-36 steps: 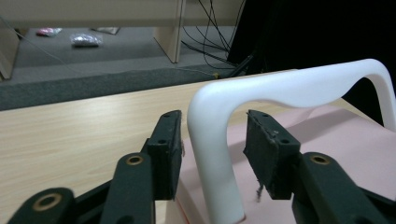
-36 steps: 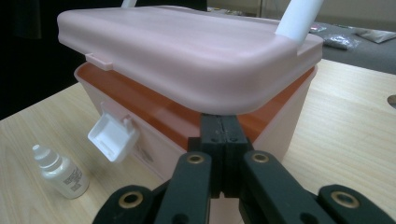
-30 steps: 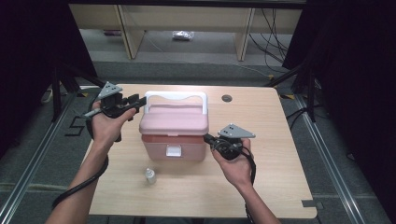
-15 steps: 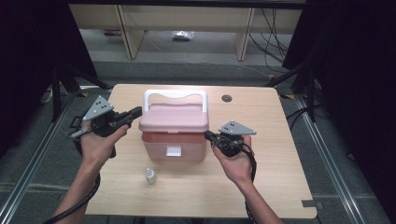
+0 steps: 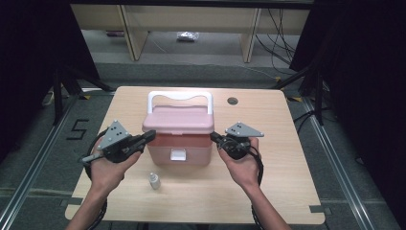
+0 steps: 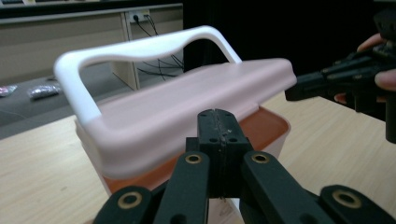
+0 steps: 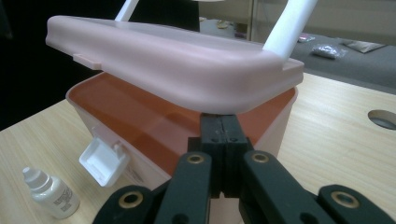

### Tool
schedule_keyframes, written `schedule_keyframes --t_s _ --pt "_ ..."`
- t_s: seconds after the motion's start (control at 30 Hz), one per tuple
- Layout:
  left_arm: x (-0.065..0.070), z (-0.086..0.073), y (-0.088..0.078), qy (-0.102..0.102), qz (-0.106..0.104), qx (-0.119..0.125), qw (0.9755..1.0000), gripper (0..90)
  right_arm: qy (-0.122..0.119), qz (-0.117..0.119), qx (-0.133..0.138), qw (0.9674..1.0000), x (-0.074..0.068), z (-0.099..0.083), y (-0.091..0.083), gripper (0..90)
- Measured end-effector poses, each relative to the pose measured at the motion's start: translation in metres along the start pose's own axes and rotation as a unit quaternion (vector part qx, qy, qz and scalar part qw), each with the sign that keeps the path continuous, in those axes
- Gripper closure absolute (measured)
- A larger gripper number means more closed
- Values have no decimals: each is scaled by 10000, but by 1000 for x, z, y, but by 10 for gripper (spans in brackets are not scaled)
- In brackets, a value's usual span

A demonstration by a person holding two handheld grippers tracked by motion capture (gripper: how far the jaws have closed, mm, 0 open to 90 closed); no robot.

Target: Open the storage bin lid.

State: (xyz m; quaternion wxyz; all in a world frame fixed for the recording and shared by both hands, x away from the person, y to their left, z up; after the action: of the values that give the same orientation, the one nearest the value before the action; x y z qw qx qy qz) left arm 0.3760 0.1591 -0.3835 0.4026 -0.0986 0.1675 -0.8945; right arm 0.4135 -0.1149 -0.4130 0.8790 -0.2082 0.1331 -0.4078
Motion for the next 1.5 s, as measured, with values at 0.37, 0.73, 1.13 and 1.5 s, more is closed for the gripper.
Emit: schedule_keyframes --t_s 0.37,0.73,1.13,1.5 --pt "-2 -17 24 -112 36 -388 9992 900 69 75 25 9999 0 2 0 900" --pt "-6 -14 38 -181 157 -346 9991 900 79 14 -54 10000 2 1 0 900" --pt "-5 -11 44 -208 137 -309 9992 900 60 -6 -39 10000 3 1 -3 900" --pt "-8 1 46 -191 161 -213 9995 900 -279 399 -304 9984 -34 -15 2 900"
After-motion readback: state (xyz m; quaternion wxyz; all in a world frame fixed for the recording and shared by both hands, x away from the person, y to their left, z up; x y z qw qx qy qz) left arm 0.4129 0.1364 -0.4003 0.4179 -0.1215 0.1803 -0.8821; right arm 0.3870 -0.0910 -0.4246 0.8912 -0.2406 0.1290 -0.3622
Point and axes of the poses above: each handheld gripper's, and its own axes: y roughly forward along the jaws, z roughly out of its top, x roughly to its right, the point moved 4 cm from there along y, roughly forward along the jaws, and after that the axes turned 6 degrees about -x, right-handed, at the moved point
